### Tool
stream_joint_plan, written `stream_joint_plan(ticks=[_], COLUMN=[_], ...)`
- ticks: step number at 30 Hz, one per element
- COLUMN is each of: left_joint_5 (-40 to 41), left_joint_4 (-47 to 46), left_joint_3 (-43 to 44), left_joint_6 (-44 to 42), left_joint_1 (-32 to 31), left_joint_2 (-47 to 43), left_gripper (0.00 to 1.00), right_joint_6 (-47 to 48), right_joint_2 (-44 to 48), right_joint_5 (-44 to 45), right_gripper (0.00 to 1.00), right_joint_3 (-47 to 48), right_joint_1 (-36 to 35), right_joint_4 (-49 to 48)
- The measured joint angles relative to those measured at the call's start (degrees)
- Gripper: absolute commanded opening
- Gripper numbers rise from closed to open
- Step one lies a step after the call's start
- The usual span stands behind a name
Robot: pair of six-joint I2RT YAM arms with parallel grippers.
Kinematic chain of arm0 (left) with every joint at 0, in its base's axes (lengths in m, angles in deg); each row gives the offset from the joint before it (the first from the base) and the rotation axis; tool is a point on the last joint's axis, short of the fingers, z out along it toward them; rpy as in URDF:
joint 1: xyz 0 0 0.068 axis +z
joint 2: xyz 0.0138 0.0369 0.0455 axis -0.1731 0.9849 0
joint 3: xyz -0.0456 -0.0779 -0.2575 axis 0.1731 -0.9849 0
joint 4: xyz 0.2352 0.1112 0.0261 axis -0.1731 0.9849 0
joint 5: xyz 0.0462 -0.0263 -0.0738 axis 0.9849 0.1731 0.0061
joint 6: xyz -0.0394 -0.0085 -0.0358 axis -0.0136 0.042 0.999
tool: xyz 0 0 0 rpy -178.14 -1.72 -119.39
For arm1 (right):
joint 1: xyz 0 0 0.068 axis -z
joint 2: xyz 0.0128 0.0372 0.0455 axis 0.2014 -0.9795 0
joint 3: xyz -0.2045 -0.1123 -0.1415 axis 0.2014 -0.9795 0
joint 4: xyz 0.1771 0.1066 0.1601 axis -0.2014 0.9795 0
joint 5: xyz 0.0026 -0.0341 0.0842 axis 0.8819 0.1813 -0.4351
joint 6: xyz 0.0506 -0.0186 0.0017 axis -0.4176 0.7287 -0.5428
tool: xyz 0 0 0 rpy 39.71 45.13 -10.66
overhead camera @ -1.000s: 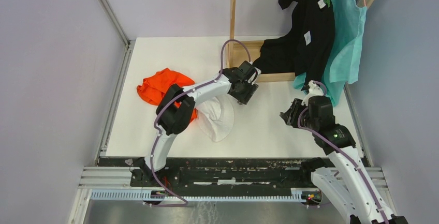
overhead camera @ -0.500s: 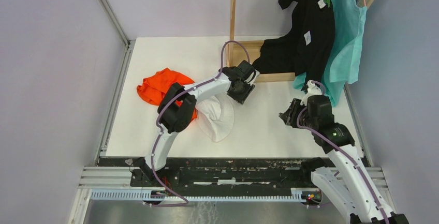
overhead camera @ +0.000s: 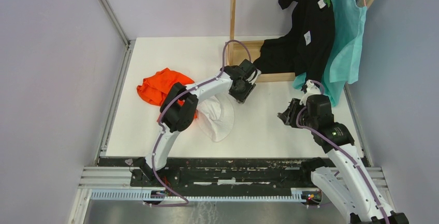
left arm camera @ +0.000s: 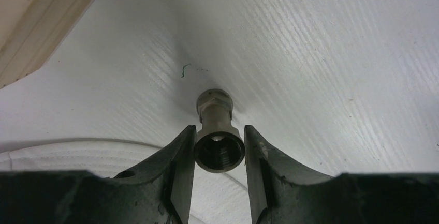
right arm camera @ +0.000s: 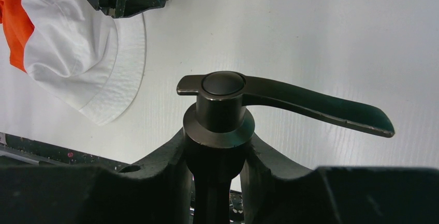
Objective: Install the water faucets
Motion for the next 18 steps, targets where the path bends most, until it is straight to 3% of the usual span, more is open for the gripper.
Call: stream_joint_plan(ticks=[8, 11, 13, 18], left_joint_5=[0.4, 0.5, 0.5, 0.4], left_joint_4=[1.7, 2.1, 2.3, 2.6], left_joint_3=[2.1, 3.1, 3.7, 4.0], left_joint_6=[0.0, 0.0, 0.0, 0.0], left_joint_1=[0.0, -0.1, -0.1, -0.1], left_joint_2=[2.3, 2.3, 2.3, 2.3], left_gripper=[0.38, 0.22, 0.04, 0.03], right_joint_6=[0.0, 0.0, 0.0, 0.1], right_joint_2=[0.0, 0.0, 0.0, -0.1], right_joint_5=[-0.3, -0.5, -0.5, -1.6], right_gripper=[0.0, 0.0, 0.0, 0.0], right_joint_3=[0.0, 0.0, 0.0, 0.0], right_joint_1=[0.0, 0.0, 0.0, 0.0], right_joint_4=[0.0, 0.0, -0.1, -0.8])
